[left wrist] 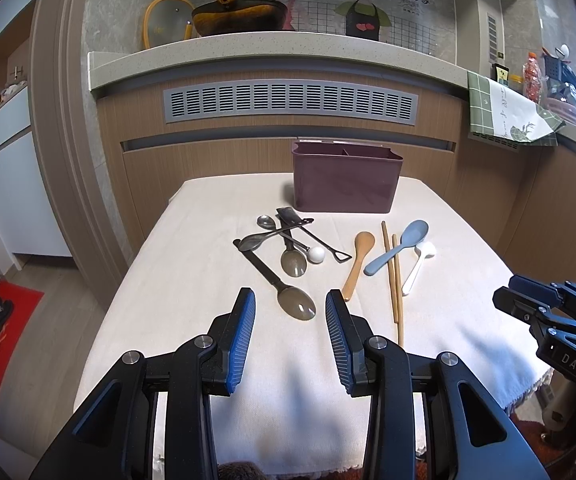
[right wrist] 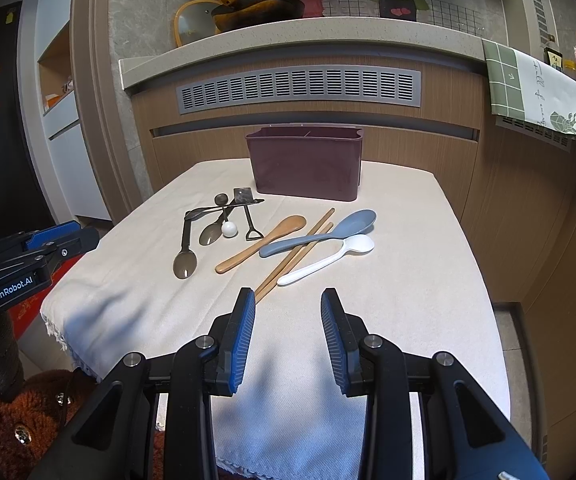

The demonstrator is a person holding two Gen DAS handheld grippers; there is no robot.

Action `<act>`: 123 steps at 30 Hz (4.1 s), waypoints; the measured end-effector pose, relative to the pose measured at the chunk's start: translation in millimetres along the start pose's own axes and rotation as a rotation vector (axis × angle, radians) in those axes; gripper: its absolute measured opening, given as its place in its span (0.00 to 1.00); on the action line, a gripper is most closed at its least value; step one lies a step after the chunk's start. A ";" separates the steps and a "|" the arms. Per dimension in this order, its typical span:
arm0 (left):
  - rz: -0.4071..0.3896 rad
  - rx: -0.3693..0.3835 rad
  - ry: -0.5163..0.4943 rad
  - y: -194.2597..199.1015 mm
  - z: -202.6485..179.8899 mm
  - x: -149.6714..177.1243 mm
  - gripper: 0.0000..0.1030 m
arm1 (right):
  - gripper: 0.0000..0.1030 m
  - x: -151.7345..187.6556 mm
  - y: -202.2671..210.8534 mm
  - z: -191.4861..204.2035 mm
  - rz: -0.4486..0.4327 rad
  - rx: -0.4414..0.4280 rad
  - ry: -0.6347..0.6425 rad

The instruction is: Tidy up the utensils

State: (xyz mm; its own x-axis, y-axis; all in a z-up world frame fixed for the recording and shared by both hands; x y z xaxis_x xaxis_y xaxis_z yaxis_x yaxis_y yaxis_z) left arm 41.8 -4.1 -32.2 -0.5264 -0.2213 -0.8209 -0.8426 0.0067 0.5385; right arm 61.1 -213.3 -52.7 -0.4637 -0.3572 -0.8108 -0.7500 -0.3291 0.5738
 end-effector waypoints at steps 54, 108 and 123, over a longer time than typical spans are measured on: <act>0.124 0.019 0.020 -149.9 -2.6 -34.6 0.42 | 0.31 -31.5 -115.7 -48.0 0.142 0.014 0.036; 0.228 -0.114 0.064 -196.8 -34.8 -10.9 0.42 | 0.07 -48.3 -132.7 -95.4 0.037 -0.031 -0.169; 0.167 0.039 0.023 -168.4 -34.7 -14.3 0.42 | 0.07 -33.7 -122.1 -104.6 -0.016 -0.032 -0.198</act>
State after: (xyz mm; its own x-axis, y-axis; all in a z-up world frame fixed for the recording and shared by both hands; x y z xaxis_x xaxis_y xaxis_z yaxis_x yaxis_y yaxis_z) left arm 195.2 -35.9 -104.6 -0.6575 -0.2357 -0.7157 -0.7474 0.0834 0.6591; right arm 217.7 -252.5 -83.4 -0.5383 -0.1740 -0.8246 -0.7438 -0.3621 0.5619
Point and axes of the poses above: each gripper's, at about its wrist camera, not at the fingertips, and y roughly against the way its jaws point, z to its left, x to its underside, the point moved 5 cm from there along -y, roughly the way its jaws point, and after that the axes turned 12 degrees about y, right-handed, at the moved point
